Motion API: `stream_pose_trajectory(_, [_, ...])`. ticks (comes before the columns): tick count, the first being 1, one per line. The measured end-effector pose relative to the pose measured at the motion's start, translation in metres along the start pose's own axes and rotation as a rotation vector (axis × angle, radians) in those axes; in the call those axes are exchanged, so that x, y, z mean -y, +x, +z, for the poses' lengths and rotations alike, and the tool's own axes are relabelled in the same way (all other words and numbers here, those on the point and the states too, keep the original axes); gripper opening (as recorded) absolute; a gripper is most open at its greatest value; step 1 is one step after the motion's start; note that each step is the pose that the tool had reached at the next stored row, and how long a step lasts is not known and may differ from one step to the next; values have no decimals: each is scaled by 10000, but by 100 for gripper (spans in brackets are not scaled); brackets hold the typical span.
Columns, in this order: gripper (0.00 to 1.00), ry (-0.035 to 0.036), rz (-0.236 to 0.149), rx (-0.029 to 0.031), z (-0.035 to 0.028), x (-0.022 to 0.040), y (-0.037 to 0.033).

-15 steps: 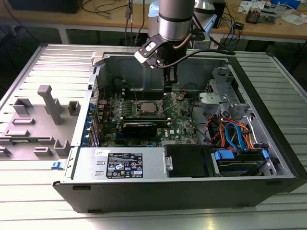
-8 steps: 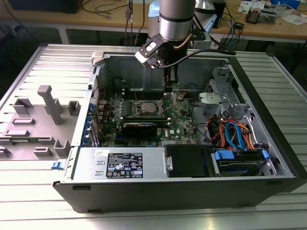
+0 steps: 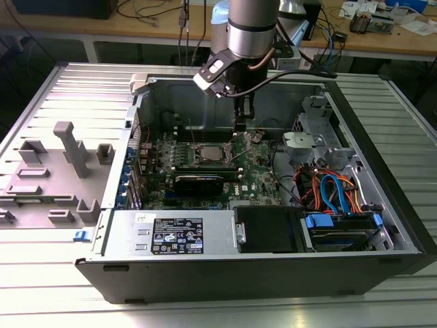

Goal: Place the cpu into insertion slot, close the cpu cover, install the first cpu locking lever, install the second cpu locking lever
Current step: 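Close the cpu cover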

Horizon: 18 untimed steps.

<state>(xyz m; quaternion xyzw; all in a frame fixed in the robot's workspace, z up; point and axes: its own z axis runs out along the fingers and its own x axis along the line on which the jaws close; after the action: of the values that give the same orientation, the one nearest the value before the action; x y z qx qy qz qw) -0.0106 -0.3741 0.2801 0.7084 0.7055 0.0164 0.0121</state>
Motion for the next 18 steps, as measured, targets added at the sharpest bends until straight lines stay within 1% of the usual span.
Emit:
stream_pose_trajectory(11, [11, 0, 0, 0, 1, -22, 0])
stream_pose_trajectory(18, [11, 0, 0, 0, 1, -25, 0])
